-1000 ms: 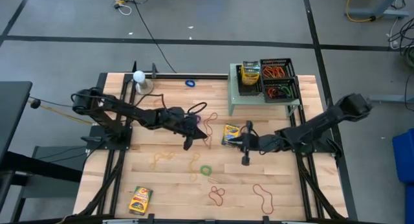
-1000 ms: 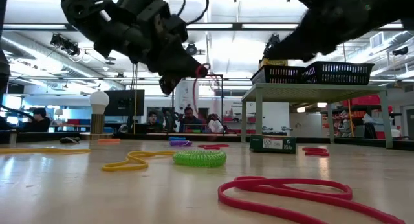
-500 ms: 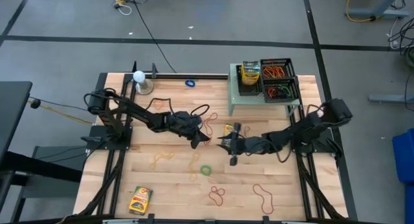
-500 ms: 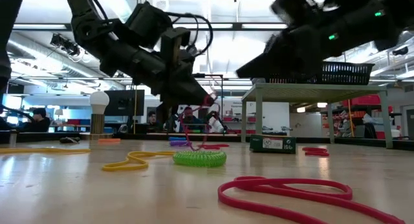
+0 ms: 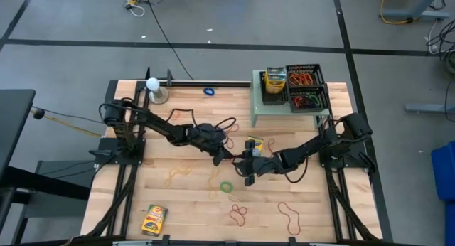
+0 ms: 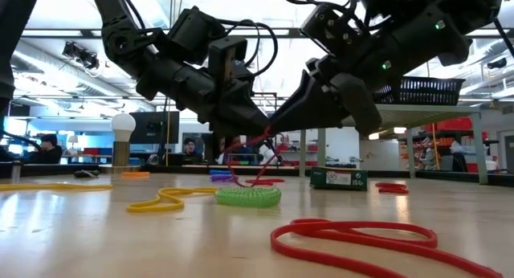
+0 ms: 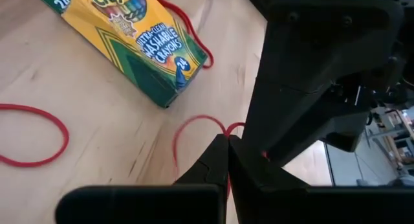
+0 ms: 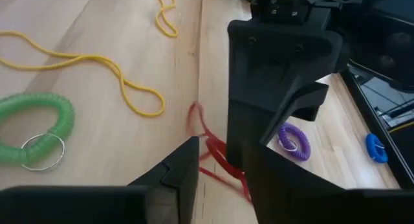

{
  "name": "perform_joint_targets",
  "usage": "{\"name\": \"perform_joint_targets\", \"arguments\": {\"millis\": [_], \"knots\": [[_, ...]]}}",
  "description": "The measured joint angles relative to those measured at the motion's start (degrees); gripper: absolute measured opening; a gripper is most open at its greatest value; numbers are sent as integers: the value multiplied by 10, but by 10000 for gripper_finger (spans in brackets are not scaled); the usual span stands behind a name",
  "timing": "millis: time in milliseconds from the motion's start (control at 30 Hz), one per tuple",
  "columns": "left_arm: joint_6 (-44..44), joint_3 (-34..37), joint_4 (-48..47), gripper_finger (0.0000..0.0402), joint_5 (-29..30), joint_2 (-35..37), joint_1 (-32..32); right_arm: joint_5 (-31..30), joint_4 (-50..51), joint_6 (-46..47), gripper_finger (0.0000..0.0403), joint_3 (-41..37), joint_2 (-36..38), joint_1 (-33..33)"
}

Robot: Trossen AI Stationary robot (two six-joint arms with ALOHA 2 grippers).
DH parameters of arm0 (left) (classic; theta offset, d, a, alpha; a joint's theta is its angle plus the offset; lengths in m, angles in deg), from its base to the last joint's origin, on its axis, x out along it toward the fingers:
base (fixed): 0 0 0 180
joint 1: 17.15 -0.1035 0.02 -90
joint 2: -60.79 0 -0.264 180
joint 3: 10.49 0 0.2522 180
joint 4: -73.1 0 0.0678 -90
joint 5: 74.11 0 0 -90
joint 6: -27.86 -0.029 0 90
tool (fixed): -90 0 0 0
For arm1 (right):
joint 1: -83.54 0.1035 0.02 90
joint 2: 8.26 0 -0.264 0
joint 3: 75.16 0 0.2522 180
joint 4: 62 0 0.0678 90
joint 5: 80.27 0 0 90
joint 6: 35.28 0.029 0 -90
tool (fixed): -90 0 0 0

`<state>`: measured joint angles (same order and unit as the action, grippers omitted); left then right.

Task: Pick & Place Office Desk Supplies
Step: Put the red rubber band into the top right black bin on the shelf

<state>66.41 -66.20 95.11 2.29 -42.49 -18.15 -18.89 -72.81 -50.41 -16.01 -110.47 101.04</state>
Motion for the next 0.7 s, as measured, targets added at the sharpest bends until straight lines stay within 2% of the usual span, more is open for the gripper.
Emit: {"name": "perform_joint_targets", "arguments": {"millis": [333,533,700], "knots": [[-4,0,3,10,-11,0,0,-13,4,-14,12,0,0,0],[-35,0,-9,23,-15,8,-6,-20,4,-13,14,0,0,0],[-105,-1,-95,64,0,40,-31,-25,6,-12,5,0,0,0]]}}
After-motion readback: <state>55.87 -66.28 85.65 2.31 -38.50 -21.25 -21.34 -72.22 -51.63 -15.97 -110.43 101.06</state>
